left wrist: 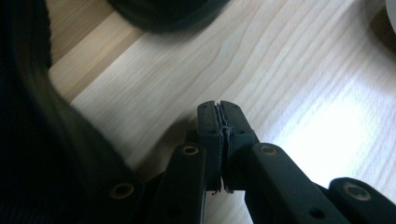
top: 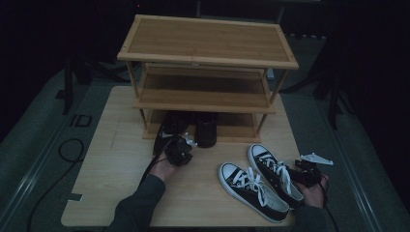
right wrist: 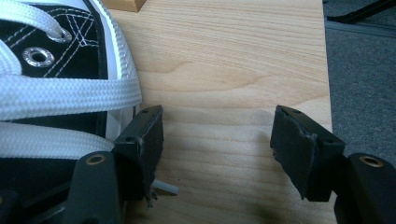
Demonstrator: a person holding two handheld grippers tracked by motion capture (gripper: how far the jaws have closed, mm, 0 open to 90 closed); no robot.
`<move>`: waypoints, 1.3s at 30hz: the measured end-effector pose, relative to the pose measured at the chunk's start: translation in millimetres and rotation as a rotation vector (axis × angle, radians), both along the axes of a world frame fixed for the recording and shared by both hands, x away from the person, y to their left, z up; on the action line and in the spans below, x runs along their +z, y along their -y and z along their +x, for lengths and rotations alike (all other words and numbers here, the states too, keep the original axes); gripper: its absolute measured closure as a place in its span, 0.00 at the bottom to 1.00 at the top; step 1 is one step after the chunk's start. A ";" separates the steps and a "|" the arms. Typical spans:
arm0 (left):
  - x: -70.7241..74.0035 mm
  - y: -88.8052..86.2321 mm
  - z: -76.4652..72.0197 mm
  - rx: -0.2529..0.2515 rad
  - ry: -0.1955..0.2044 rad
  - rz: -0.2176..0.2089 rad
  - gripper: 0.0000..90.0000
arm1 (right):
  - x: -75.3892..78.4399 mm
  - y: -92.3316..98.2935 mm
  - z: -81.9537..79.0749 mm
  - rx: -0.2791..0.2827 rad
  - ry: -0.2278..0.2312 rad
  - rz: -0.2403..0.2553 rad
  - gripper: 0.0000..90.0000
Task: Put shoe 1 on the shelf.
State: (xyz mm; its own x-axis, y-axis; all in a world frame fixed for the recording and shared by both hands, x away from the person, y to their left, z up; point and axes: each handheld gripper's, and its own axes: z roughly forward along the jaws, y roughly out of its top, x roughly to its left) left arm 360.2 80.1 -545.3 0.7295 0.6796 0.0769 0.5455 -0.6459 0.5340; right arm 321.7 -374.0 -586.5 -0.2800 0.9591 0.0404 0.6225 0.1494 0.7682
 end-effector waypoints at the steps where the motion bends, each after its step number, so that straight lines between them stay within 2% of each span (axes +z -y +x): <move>1: 0.1 -3.1 -1.6 0.001 0.001 0.004 0.99 | 0.0 0.0 0.0 0.000 0.000 0.000 0.38; 8: -1.5 -24.0 -14.3 0.020 0.001 0.004 0.99 | 0.0 0.0 0.0 0.000 0.000 0.000 0.38; 17: -0.1 -54.4 -28.5 0.069 0.006 0.005 0.99 | 0.0 -0.1 -0.1 -0.001 0.000 -0.001 0.38; 25: -5.2 -73.1 -39.4 0.096 -0.001 0.046 0.98 | 0.0 -0.2 -0.2 -0.002 0.000 -0.001 0.38; 28: -7.8 -79.3 -39.0 0.124 -0.001 0.061 0.98 | 0.0 -0.2 -0.2 -0.002 0.001 -0.001 0.38; 30: -8.6 -84.5 -36.1 0.163 0.009 0.050 0.97 | -0.1 -0.2 -0.2 -0.002 0.001 -0.001 0.38; 32: -8.8 -89.6 -31.5 0.188 -0.002 0.024 0.98 | -0.1 -0.3 -0.3 -0.003 0.001 -0.001 0.38; 39: -8.5 -89.8 -21.3 0.221 -0.006 -0.001 0.99 | 0.0 -0.3 -0.3 -0.003 0.001 0.000 0.38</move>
